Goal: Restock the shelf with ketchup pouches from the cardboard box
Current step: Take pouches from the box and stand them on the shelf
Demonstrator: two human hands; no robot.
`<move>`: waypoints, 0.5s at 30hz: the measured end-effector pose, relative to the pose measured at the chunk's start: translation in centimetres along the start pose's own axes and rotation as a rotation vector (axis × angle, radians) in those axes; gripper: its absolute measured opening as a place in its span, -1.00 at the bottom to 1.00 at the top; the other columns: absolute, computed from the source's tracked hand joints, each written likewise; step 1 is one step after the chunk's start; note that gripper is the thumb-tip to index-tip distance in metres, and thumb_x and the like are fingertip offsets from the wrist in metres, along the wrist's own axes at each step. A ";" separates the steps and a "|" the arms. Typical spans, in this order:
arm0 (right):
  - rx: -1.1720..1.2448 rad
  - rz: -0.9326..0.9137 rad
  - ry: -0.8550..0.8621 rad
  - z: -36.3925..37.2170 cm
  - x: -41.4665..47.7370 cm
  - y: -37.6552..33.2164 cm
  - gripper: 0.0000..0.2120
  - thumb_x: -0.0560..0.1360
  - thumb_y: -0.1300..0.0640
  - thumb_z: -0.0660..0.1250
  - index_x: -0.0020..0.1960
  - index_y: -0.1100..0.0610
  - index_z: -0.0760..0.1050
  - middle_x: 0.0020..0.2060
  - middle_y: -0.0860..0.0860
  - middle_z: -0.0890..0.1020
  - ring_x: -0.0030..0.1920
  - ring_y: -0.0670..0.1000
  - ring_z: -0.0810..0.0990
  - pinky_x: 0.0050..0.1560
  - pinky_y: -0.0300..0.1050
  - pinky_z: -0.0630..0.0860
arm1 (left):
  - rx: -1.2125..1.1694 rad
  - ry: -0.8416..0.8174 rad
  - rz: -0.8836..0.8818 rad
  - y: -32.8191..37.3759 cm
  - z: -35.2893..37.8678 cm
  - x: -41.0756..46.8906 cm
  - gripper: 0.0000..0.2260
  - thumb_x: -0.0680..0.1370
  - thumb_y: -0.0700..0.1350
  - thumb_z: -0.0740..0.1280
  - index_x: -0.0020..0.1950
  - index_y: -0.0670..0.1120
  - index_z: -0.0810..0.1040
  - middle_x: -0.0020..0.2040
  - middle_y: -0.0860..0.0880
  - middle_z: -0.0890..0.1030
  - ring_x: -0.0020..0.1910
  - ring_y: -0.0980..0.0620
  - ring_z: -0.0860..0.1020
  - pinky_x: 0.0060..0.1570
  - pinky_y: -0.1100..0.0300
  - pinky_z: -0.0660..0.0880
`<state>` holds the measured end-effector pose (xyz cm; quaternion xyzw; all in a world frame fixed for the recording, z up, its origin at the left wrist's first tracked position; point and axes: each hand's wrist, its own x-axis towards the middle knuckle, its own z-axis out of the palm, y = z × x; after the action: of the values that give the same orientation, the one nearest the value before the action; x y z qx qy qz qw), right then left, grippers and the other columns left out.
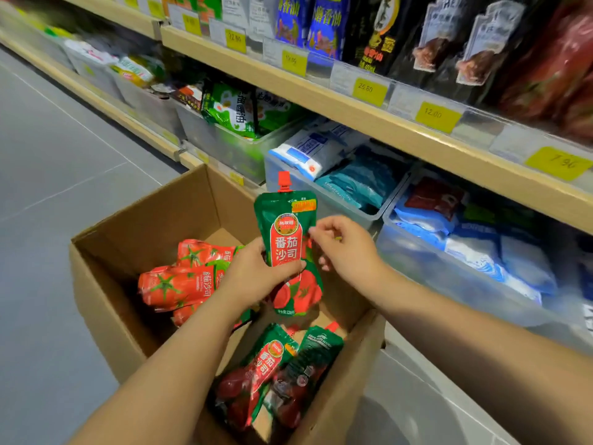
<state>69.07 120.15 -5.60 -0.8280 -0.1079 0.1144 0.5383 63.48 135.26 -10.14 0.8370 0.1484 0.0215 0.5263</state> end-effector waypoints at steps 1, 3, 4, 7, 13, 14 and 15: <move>0.020 0.026 -0.003 -1.0 -0.6 -0.1 -0.91 0.49 0.06 0.31 -0.18 0.03 0.48 -0.39 -0.05 0.53 -0.59 -0.18 0.48 -0.54 -0.32 0.46 | -0.035 0.022 0.013 1.4 0.1 -0.2 -0.79 0.26 0.13 0.51 -0.21 0.18 0.53 -0.26 0.23 0.62 -0.28 0.38 0.57 -0.39 0.48 0.39; 0.058 0.055 -0.009 -3.0 -1.7 -0.4 -0.88 0.49 0.06 0.33 -0.23 -0.01 0.51 -0.43 -0.04 0.53 -0.60 -0.19 0.48 -0.54 -0.32 0.46 | -0.086 0.054 0.013 4.3 0.4 -0.6 -0.83 0.30 0.16 0.46 -0.21 0.18 0.54 -0.23 0.23 0.63 -0.27 0.33 0.58 -0.34 0.40 0.42; 0.080 0.057 -0.003 -4.0 -2.3 -0.8 -0.87 0.49 0.08 0.33 -0.24 0.00 0.52 -0.43 -0.03 0.53 -0.60 -0.19 0.48 -0.54 -0.32 0.46 | -0.100 0.063 0.013 5.7 0.5 -0.8 -0.84 0.31 0.18 0.44 -0.22 0.16 0.55 -0.24 0.21 0.63 -0.29 0.32 0.58 -0.34 0.37 0.43; 0.103 0.054 0.077 -7.4 -3.5 -2.0 -0.84 0.50 0.13 0.31 -0.26 0.02 0.51 -0.45 -0.01 0.51 -0.62 -0.19 0.47 -0.57 -0.34 0.44 | -0.103 0.051 0.056 9.6 1.5 -1.0 -0.66 0.35 0.23 0.39 -0.20 -0.05 0.60 -0.29 0.03 0.67 -0.32 0.13 0.62 -0.31 0.31 0.51; 0.082 0.013 0.313 -17.0 -5.6 -4.1 -0.86 0.53 0.09 0.26 -0.17 0.09 0.53 -0.39 -0.01 0.52 -0.57 -0.17 0.47 -0.52 -0.26 0.44 | -0.255 -0.216 0.173 19.7 4.6 -1.5 -0.63 0.56 0.10 0.20 -0.40 -0.05 0.40 -0.53 0.11 0.40 -0.50 0.14 0.34 -0.37 0.22 0.30; 0.086 0.007 0.330 -18.4 -5.8 -4.3 -0.85 0.53 0.09 0.26 -0.15 0.12 0.53 -0.41 -0.01 0.50 -0.57 -0.15 0.46 -0.51 -0.24 0.43 | -0.282 -0.230 0.200 20.9 5.4 -1.6 -0.65 0.57 0.04 0.20 -0.39 -0.04 0.44 -0.53 0.12 0.41 -0.49 0.15 0.33 -0.39 0.23 0.29; 0.091 0.004 0.355 -19.9 -6.1 -4.4 -0.84 0.53 0.10 0.26 -0.16 0.14 0.52 -0.45 -0.01 0.49 -0.58 -0.15 0.44 -0.50 -0.23 0.41 | -0.318 -0.247 0.213 22.2 6.2 -1.9 -0.68 0.58 -0.01 0.21 -0.35 -0.04 0.48 -0.49 0.09 0.44 -0.46 0.12 0.35 -0.38 0.22 0.30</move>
<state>69.09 102.82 6.69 -0.8103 -0.0043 -0.0276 0.5854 67.91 120.37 7.00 0.7506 -0.0115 -0.0024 0.6606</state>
